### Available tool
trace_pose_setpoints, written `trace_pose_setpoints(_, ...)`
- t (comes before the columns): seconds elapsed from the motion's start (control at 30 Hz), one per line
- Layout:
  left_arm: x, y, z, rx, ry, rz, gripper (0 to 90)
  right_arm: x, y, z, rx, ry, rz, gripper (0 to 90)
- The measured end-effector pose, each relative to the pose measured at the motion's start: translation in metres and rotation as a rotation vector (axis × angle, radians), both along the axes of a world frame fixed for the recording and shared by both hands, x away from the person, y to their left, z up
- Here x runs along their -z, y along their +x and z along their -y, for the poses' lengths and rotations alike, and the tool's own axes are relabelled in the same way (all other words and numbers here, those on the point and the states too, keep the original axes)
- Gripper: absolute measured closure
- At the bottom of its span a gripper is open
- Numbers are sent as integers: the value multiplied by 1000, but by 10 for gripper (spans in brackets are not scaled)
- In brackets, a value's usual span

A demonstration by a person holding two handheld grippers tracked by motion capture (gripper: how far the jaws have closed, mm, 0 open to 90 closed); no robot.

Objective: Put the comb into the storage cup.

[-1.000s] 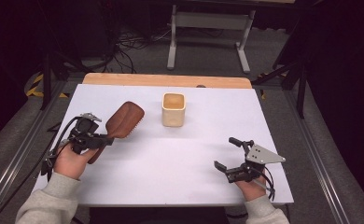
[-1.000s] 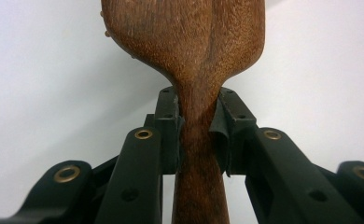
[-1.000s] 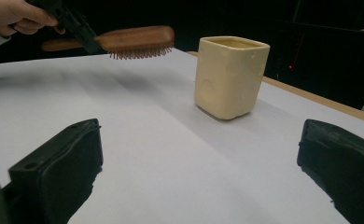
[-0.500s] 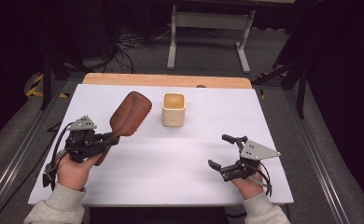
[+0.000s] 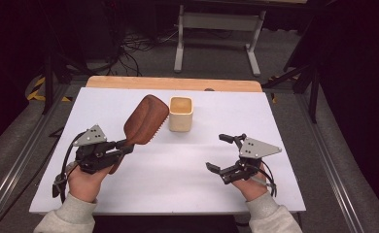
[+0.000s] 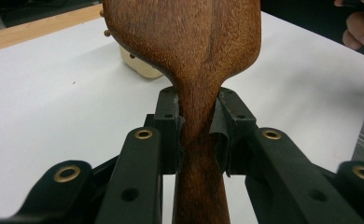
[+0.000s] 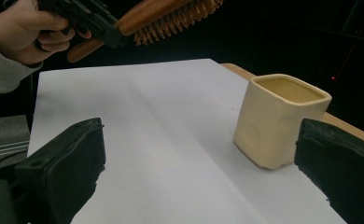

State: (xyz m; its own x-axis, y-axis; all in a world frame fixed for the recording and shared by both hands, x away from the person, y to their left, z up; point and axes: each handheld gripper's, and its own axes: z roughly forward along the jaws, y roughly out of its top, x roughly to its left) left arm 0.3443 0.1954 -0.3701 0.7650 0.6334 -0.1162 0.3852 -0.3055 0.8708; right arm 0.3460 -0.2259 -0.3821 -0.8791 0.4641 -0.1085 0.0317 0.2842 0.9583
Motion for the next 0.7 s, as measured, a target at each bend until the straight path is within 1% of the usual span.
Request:
trace_pose_setpoints(0.1, 0, -2, 3, 8, 6, 18, 733, -5, 3, -8, -19, 7, -21, 25)
trace_pose_setpoints(0.13, 1, -3, 5, 8, 0, 22, 734, -6, 4, -10, -23, 5, -27, 24)
trace_pose_setpoints(0.2, 2, -4, 7, 18, -5, 30, 733, -9, 7, -17, -29, -12, -40, 24)
trace_pose_setpoints(0.23, 2, -5, 8, 22, 3, 33, 733, -12, 8, -20, -32, -22, -43, 24)
trace_pose_setpoints(0.33, 4, -5, 11, 35, 1, 36, 733, -19, 15, -32, -49, -39, -57, 22)
trace_pose_setpoints(0.4, 6, -6, 13, 42, 5, 36, 733, -23, 18, -39, -60, -40, -71, 22)
trace_pose_setpoints(0.47, 8, -7, 14, 47, 4, 44, 733, -27, 23, -47, -64, -56, -87, 20)
trace_pose_setpoints(0.53, 11, -7, 16, 53, 6, 42, 733, -30, 29, -55, -67, -70, -106, 15)
trace_pose_setpoints(0.7, 16, -6, 20, 62, 13, 36, 733, -37, 38, -68, -70, -69, -134, 12)
